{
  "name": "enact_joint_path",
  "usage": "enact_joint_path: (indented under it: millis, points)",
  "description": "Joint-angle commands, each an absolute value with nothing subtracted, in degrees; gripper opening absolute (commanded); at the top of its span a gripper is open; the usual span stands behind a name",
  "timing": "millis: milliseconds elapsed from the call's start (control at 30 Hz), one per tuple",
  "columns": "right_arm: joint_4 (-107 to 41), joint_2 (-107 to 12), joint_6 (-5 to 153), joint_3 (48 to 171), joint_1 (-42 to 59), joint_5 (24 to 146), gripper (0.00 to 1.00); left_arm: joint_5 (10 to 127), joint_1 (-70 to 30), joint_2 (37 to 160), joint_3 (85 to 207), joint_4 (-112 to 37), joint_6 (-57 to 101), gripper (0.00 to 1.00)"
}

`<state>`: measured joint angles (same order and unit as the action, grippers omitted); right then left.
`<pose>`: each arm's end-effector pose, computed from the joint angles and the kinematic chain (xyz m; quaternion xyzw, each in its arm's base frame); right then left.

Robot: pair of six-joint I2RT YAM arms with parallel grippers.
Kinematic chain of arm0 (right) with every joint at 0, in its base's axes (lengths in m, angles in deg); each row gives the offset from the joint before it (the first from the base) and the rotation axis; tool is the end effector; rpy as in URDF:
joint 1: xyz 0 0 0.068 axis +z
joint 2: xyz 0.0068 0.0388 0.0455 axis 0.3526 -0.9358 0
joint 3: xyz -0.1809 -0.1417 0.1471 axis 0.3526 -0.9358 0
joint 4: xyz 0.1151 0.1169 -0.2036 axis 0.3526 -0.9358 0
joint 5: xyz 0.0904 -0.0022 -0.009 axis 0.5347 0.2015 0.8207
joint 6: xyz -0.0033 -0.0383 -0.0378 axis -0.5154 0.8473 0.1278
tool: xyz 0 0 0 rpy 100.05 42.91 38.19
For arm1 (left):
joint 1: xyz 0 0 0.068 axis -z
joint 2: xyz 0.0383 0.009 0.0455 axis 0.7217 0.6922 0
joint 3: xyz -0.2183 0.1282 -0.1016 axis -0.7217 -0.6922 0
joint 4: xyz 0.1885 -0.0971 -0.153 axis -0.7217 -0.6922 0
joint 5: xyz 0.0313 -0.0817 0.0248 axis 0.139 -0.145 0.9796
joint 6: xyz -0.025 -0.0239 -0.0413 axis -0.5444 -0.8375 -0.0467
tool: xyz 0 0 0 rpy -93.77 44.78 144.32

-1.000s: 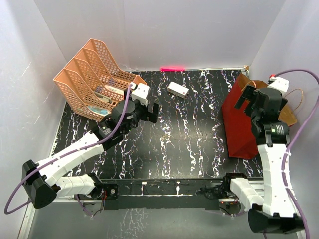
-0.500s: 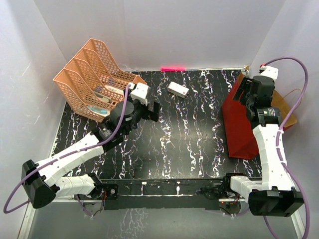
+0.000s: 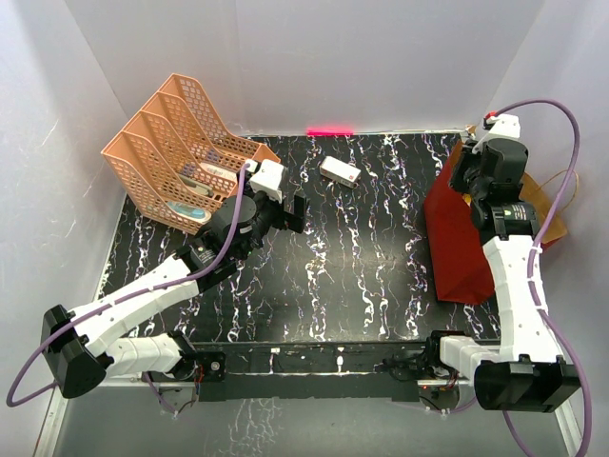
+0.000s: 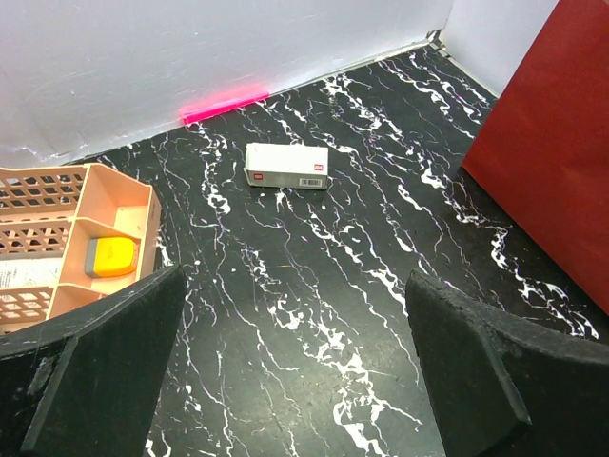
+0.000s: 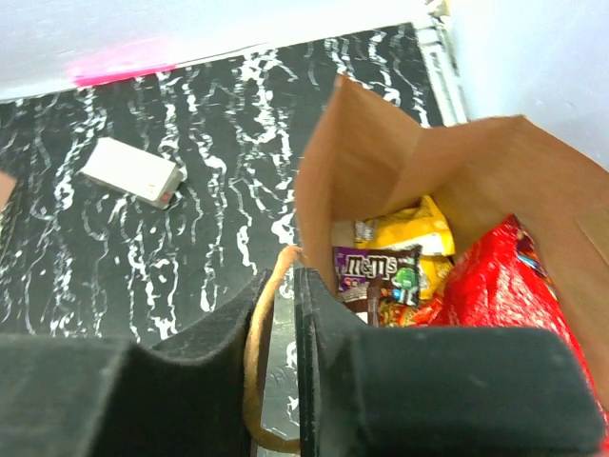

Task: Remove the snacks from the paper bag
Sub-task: Move the paper bag to the center of the board.

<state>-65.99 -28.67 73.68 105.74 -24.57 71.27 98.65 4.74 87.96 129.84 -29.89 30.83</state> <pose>0.2293 -0.0193 0.4033 0.1081 0.8299 -0.0272 0.5466 0.1793 -0.1999 0.3741 0.1564 0.6872 -0.1958 0.6819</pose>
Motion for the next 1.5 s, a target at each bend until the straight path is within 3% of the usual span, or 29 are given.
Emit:
enact_joint_path:
  millis: [0, 100, 433, 633, 1000, 1167, 1233, 1367, 1467]
  points:
    - [-61.99, -25.68, 75.93, 108.02, -24.88, 81.93, 0.14, 99.87, 5.23, 87.73, 129.06, -27.84, 30.25, 0.98]
    - [-62.92, -24.84, 75.82, 108.36, -24.93, 88.58, 0.08, 99.90, 5.56, 88.04, 128.94, -27.74, 29.99, 0.98]
    - [-63.40, -24.08, 66.95, 108.85, -23.75, 108.22, 0.08, 100.39, 5.84, 88.11, 128.68, -27.52, 29.31, 0.98]
    - [-60.31, -24.48, 60.19, 109.20, -18.07, 107.87, 0.08, 100.91, 5.84, 88.19, 128.54, -27.39, 29.16, 0.98]
    - [-54.85, -31.16, 53.24, 111.84, -0.04, 96.42, 0.08, 101.17, 5.86, 87.95, 128.50, -27.39, 28.87, 0.98]
    - [-56.67, -33.22, 54.55, 114.35, 2.01, 93.93, 0.09, 101.73, 5.84, 87.60, 128.52, -27.38, 29.28, 0.98]
    - [-60.13, -33.10, 56.21, 115.85, 2.03, 91.61, 0.17, 102.02, 5.84, 87.32, 128.58, -27.44, 29.47, 0.99]
    - [-66.08, -29.70, 59.63, 117.43, 2.03, 84.83, 0.51, 102.23, 5.91, 87.11, 128.73, -27.70, 29.55, 0.98]
    - [-69.72, -25.75, 62.46, 117.87, 2.03, 79.71, 0.70, 102.27, 5.97, 86.98, 128.90, -27.83, 29.57, 0.98]
